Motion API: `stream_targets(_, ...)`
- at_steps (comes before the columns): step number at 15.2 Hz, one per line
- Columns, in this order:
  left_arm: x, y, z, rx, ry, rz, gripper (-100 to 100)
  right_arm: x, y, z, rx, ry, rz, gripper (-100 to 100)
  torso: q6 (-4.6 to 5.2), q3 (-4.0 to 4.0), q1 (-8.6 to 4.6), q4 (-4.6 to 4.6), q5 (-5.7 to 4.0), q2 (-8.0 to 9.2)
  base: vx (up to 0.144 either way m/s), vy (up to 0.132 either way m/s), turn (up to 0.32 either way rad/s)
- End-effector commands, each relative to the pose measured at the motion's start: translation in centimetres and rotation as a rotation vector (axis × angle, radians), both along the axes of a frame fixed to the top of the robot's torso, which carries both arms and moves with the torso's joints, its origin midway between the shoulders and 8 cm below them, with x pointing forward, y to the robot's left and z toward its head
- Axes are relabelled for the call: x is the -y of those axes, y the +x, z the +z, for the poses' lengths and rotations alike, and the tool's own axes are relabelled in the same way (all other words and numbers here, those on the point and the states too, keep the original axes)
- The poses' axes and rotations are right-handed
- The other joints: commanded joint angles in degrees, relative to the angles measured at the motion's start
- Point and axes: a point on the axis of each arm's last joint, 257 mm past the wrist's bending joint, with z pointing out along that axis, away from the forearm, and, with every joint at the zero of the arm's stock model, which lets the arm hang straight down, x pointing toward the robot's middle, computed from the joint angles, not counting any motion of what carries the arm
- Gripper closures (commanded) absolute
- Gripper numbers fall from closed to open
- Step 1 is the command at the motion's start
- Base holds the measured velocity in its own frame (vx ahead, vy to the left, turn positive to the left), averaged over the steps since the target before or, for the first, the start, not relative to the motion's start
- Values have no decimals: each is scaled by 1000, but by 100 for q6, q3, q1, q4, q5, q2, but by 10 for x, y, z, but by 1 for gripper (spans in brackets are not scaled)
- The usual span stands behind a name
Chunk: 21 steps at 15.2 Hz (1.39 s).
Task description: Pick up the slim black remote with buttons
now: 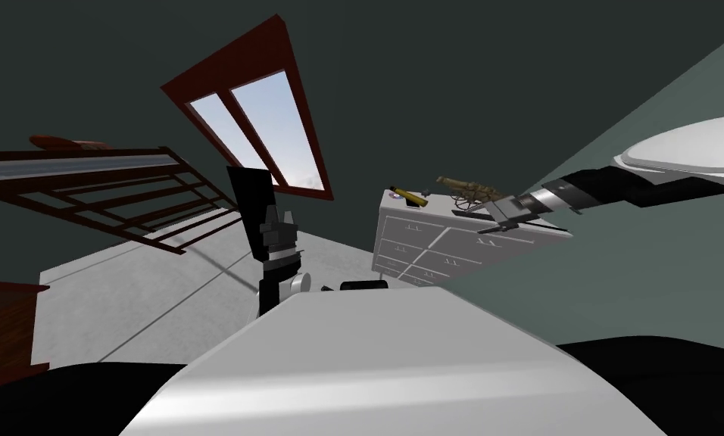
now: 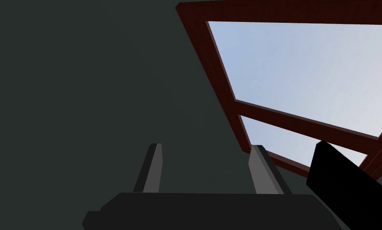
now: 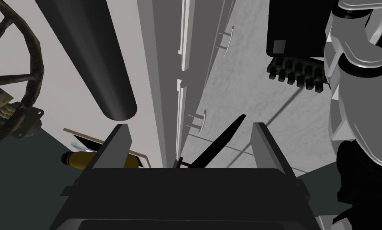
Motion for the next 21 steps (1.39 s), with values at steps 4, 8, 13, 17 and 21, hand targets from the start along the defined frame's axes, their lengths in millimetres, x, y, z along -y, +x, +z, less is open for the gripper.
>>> stream_targets(4, 0, 0, 0, 0, 0, 0, 0, 30, -11, 9, -108, -153, -3, -100, 1, -1, -2, 0, 0, -1, 67, 55, 88)
stream_targets(8, 0, 0, 0, 0, 0, 0, 0, 48, -22, 11, -182, -232, -14, -100, -1, -7, -4, -3, -2, -12, 90, 48, 104)
stream_targets(13, 0, 0, 0, 0, 0, 0, 0, 75, -49, 8, -333, -337, -37, -100, 1, -11, -20, -5, -6, -19, 101, 19, 96)
stream_targets(17, 0, 0, 0, 0, 0, 0, 0, 59, -45, 0, -310, -317, -32, -100, 6, 9, -41, 4, -12, 16, 23, -25, 5)
stream_targets(21, 0, 0, 0, 0, 0, 0, 0, 47, -47, -7, -307, -317, -32, -100, 7, 22, -51, 10, -15, 37, -9, -48, -3)
